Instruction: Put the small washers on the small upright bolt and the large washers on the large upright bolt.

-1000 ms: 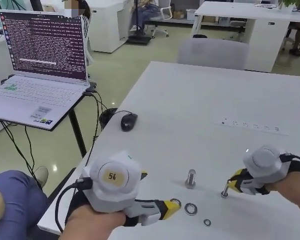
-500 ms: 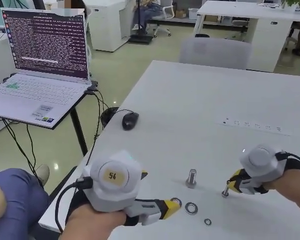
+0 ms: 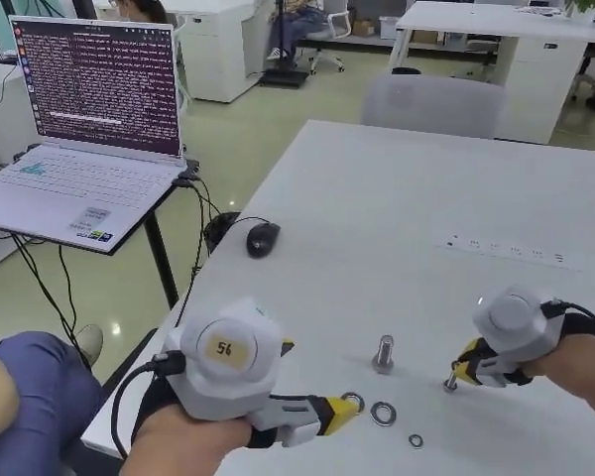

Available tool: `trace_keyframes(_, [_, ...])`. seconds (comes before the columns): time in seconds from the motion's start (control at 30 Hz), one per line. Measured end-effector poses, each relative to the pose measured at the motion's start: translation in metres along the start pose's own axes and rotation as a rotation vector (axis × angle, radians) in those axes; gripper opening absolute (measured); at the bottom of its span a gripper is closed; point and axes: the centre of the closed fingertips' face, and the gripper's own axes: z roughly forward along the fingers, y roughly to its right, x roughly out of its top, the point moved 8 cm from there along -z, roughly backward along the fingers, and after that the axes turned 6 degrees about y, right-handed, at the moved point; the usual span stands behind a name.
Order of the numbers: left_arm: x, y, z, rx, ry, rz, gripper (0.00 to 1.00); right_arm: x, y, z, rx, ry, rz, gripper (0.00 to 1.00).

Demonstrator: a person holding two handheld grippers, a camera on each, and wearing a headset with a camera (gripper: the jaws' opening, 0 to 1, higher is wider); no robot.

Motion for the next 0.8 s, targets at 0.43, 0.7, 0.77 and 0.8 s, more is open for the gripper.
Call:
trace_keyframes(0.43, [-0.001, -0.001, 0.000, 0.002, -0.005, -0.001, 0.62, -0.012, 0.002, 0.021, 0.034, -0.058, 0.028, 0.13])
trace_keyframes(0.7, [-0.001, 0.000, 0.001, 0.001, -0.009, -0.002, 0.62, -0.017, -0.001, 0.033, 0.046, -0.085, 0.041, 0.14])
trace_keyframes(0.77, [-0.002, -0.001, 0.001, 0.001, -0.011, -0.003, 0.62, -0.019, -0.001, 0.036, 0.047, -0.091, 0.044, 0.14])
trace_keyframes(0.8, [-0.002, -0.001, 0.001, 0.002, -0.012, -0.002, 0.62, -0.019, 0.000, 0.037, 0.049, -0.090, 0.046, 0.14])
